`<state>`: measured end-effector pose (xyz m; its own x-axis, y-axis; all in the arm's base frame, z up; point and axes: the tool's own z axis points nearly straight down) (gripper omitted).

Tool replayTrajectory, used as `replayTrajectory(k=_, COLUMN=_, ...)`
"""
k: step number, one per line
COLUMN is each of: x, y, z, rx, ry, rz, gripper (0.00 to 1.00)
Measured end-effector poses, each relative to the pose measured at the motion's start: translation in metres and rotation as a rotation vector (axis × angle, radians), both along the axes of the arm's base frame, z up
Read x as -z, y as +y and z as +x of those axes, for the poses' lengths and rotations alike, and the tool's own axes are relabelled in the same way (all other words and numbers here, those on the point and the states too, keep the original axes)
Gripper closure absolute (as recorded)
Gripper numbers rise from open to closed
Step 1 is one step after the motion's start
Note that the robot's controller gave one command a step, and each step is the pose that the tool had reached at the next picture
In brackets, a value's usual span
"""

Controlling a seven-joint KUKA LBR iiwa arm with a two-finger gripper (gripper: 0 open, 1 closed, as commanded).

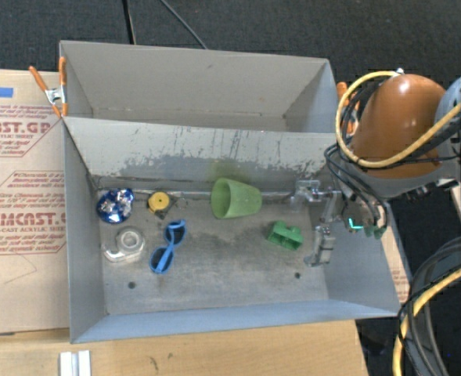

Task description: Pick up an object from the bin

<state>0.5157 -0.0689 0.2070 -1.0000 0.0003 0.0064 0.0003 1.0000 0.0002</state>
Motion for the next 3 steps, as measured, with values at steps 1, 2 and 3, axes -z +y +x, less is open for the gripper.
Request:
replayTrajectory(k=1, x=0.138, y=-0.019, z=0.016, rx=-0.131, ry=-0.017, rz=0.000, gripper=0.00)
replayTrajectory(k=2, x=0.135, y=-0.019, z=0.016, rx=-0.132, ry=-0.018, rz=-0.002, gripper=1.00)
replayTrajectory(k=3, x=0.002, y=-0.024, z=0.022, rx=-0.126, ry=-0.017, rz=-0.003, gripper=1.00)
